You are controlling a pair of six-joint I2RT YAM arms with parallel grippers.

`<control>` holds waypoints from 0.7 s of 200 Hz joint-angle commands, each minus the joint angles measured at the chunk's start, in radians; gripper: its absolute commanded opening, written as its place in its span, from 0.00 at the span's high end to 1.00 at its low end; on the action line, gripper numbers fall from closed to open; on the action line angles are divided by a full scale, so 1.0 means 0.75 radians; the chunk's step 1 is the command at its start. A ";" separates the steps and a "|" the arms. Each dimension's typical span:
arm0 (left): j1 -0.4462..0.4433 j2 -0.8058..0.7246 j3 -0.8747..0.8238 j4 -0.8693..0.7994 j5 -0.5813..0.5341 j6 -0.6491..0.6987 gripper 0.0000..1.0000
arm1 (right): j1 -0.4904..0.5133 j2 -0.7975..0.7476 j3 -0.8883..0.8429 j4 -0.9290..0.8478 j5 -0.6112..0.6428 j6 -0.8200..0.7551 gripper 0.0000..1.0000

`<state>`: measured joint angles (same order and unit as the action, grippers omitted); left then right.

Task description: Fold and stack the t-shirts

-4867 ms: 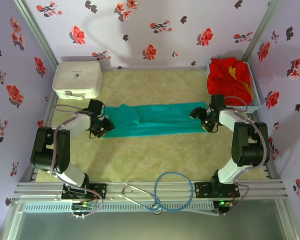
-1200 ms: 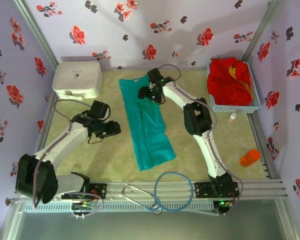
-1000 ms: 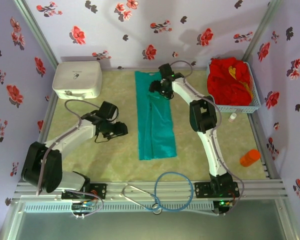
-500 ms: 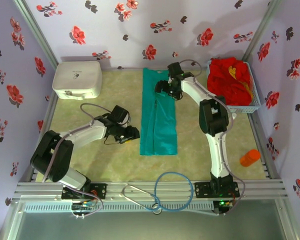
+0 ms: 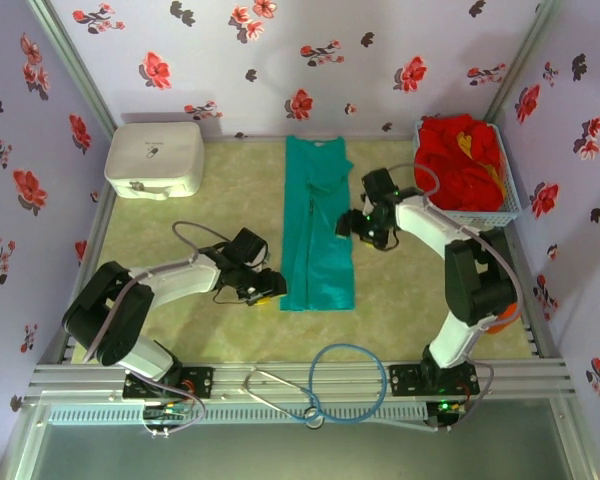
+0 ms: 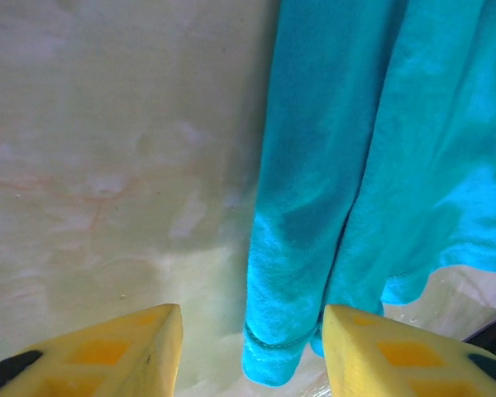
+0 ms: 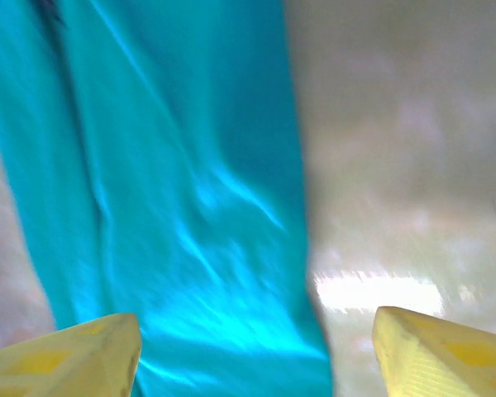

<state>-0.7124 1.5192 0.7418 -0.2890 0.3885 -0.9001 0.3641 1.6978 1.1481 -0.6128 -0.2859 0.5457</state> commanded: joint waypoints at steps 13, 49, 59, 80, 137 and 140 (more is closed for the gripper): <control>-0.043 0.021 -0.029 0.084 0.039 -0.074 0.53 | -0.013 -0.229 -0.242 -0.014 -0.012 0.062 0.31; -0.064 0.044 -0.061 0.129 0.050 -0.104 0.54 | -0.013 -0.354 -0.442 0.058 -0.114 0.122 0.38; -0.068 0.045 -0.068 0.132 0.053 -0.116 0.55 | -0.011 -0.384 -0.494 0.093 -0.139 0.145 0.39; -0.074 0.040 -0.086 0.143 0.052 -0.133 0.55 | -0.005 -0.423 -0.569 0.157 -0.185 0.185 0.41; -0.087 0.055 -0.107 0.201 0.052 -0.168 0.59 | 0.064 -0.419 -0.657 0.277 -0.236 0.253 0.45; -0.088 0.056 -0.106 0.201 0.052 -0.168 0.59 | 0.072 -0.417 -0.657 0.281 -0.235 0.257 0.46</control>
<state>-0.7555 1.5398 0.6842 -0.1783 0.4118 -1.0016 0.3832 1.3914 0.6704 -0.4660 -0.4267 0.6910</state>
